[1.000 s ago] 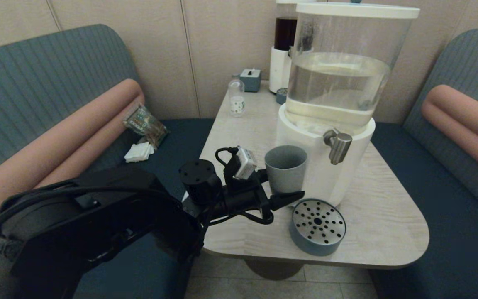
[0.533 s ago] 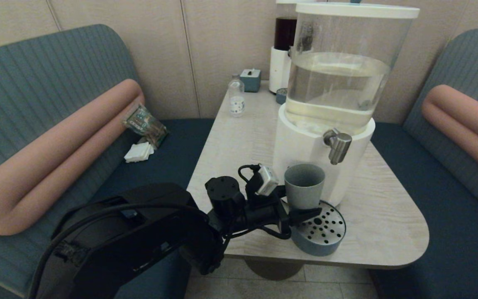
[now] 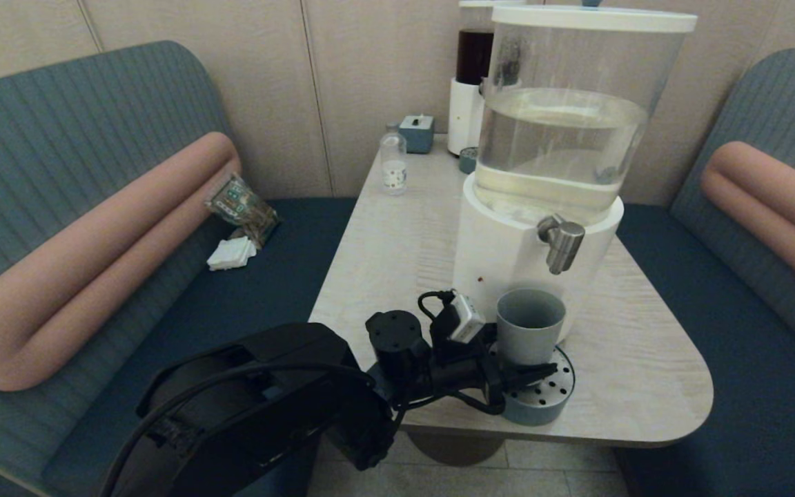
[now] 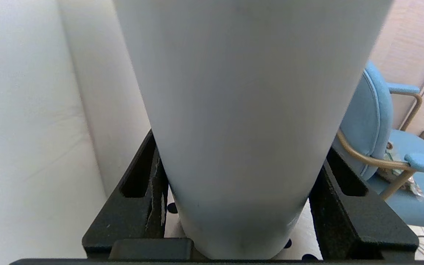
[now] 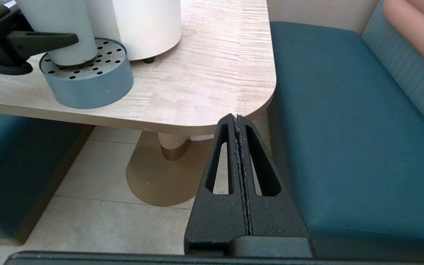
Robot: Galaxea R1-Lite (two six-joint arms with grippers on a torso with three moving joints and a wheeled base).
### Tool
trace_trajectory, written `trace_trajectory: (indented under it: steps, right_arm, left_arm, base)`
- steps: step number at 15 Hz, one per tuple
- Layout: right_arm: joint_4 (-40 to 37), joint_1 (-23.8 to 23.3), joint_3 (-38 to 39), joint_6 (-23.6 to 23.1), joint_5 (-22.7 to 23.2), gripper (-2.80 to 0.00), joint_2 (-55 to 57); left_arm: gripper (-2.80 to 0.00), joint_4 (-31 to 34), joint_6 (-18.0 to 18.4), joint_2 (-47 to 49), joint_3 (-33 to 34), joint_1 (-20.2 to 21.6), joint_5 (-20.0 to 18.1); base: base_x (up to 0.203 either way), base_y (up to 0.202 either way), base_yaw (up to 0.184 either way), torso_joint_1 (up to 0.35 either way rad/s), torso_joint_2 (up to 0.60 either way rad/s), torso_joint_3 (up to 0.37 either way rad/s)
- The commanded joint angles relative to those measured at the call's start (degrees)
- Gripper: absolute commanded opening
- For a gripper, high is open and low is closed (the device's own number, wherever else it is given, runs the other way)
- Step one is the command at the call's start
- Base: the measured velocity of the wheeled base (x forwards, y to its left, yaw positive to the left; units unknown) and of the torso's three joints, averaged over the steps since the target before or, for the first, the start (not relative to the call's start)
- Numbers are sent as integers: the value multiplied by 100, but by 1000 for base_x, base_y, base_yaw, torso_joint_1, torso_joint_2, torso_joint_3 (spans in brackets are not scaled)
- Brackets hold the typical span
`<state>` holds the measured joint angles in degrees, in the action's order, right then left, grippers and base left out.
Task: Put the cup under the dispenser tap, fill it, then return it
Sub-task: Place it under the water dispenser
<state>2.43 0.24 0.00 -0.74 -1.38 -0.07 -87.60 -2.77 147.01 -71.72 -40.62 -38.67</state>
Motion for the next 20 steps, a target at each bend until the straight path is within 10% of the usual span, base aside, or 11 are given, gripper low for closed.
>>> trace_trajectory:
  steps: [1, 8, 9, 20]
  right_arm:
    - [4, 2, 88, -5, -3, -280, -1]
    - [4, 2, 87, -5, -3, -280, -1]
    - [4, 2, 88, -5, -10, -280, -1]
    - [4, 2, 82, -5, -3, -280, -1]
  left_arm:
    - [-280, -6, -5, 144, -9, -20, -27]
    - [-280, -6, 4, 267, -62, -60, 44]
    - [0, -6, 4, 275, -79, -68, 52]
    - [0, -6, -13, -240, 205, -60, 199]
  base:
    - [0, 0, 0, 0, 0, 0]
    - [0, 0, 0, 0, 0, 0]
    - [0, 0, 0, 0, 0, 0]
    - [0, 0, 0, 0, 0, 0]
